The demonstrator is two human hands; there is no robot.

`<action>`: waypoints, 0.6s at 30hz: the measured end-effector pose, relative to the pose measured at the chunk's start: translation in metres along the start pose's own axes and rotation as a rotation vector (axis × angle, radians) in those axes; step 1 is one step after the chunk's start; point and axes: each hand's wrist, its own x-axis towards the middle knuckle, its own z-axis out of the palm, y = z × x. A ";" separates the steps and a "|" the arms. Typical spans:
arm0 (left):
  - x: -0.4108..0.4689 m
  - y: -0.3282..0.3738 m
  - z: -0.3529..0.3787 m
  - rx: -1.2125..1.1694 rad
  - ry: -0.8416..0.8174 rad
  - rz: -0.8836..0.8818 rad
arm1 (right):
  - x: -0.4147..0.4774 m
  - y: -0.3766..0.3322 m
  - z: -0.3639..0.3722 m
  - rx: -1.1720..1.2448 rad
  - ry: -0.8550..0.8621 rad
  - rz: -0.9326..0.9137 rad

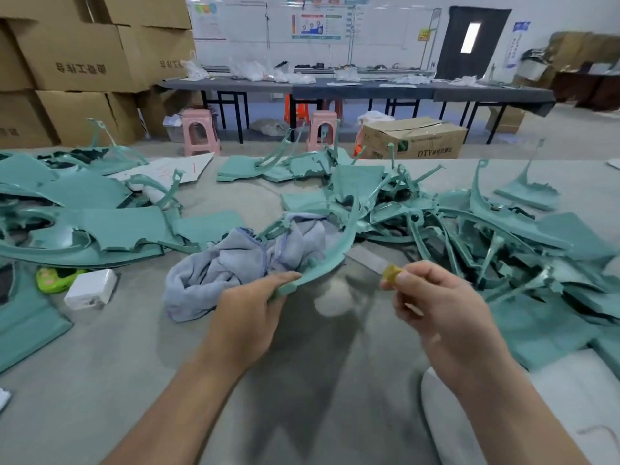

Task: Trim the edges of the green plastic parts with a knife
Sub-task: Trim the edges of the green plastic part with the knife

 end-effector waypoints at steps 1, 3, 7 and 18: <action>-0.006 0.004 -0.002 -0.013 -0.003 0.033 | 0.000 0.004 0.003 0.056 -0.027 0.037; -0.015 0.011 -0.007 -0.063 -0.039 0.087 | 0.001 0.008 0.007 0.164 -0.071 0.103; -0.012 0.012 -0.007 -0.105 -0.116 0.064 | 0.007 0.022 0.006 0.057 -0.064 0.178; -0.006 0.001 0.008 -0.213 -0.065 -0.050 | 0.002 0.034 0.008 -0.568 -0.211 -0.391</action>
